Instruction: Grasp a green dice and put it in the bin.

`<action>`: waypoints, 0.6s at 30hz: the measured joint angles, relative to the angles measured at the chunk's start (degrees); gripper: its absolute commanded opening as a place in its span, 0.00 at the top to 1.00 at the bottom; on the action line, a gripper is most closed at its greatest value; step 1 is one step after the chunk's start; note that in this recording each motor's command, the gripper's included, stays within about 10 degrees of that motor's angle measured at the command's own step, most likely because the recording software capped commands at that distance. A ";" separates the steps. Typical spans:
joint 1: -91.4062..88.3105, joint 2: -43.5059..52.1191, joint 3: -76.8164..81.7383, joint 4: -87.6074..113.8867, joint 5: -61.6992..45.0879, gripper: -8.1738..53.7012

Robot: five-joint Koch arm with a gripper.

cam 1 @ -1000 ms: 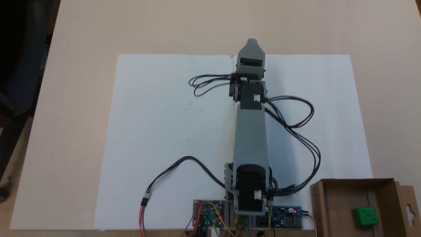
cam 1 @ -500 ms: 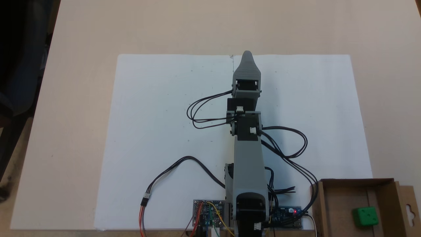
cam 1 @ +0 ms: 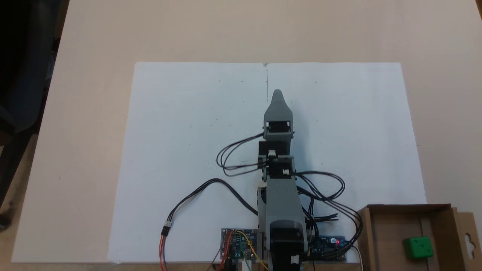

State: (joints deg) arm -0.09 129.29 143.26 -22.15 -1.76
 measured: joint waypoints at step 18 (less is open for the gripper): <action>0.62 0.00 8.79 -26.72 -0.35 0.16</action>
State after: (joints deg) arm 0.53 129.29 152.05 -48.87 -2.11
